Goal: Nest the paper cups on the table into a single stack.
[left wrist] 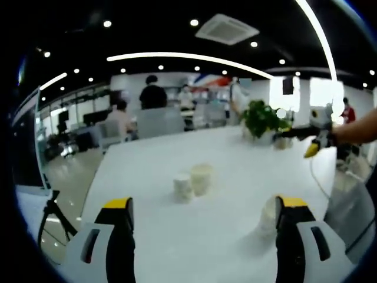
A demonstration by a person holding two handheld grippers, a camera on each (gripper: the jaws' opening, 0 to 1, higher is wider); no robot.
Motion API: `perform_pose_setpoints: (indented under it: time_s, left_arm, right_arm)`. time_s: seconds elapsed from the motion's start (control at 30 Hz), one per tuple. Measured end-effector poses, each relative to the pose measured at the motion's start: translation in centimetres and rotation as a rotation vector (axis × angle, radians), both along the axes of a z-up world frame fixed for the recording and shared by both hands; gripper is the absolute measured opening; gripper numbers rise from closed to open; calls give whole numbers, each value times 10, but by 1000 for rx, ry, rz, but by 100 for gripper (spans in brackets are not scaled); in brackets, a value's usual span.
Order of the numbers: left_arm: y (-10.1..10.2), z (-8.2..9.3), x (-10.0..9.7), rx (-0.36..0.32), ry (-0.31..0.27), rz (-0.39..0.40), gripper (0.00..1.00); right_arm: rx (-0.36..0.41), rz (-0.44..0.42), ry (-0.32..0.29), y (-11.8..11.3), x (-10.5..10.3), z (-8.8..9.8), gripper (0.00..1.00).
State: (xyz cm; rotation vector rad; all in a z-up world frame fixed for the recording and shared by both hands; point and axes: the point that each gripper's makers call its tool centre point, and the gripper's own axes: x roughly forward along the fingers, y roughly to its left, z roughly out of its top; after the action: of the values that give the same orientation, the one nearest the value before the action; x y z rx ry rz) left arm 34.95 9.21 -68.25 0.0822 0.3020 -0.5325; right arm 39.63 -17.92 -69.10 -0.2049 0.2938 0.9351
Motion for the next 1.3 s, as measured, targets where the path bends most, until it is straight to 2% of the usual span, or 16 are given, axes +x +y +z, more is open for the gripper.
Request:
perform_pose_setpoints:
  time_s: [0.07,0.33,0.6,0.67,0.73,0.77,0.93,1.0,1.03,1.13,1.23,1.3]
  left_arm:
    - [-2,-1,1,23,-1,-21,98]
    - [7,1,14,28,-10,-35,98]
    - [24,6,20,-2,-24,3,98]
    - [24,6,19,-8,-17,1,98]
    - [25,7,18,-9,-23,4,98]
    - [26,10,18,-32,-28,13,98]
    - [23,11,16,-53,-35,25,98]
    - [19,11,16,-102,-20,39,98]
    - [17,15,16,-135,-23,45,98]
    - [13,20,15,-100,-44,28,98]
    - [9,13,12,-8,-40,-30,98]
    - [7,11,12,-3,-36,-39,98]
  right_arm:
    - [16,8,1,8,6,1,100]
    - [4,36,-24,45,37,-17,100]
    - [120,-27,-85,66,82,-17,100]
    - [133,-44,-81,70,91,-20,100]
    - [157,-54,-33,74,94,-26,100]
    - [164,-59,-34,78,99,-27,100]
    - [142,-46,-42,95,112,-40,100]
    - [93,6,-73,105,114,-50,100]
    - [89,6,-62,110,116,-55,100]
    - [98,18,-40,122,126,-63,100]
    - [102,16,-34,126,132,-66,100]
    - [113,11,-23,130,136,-68,100]
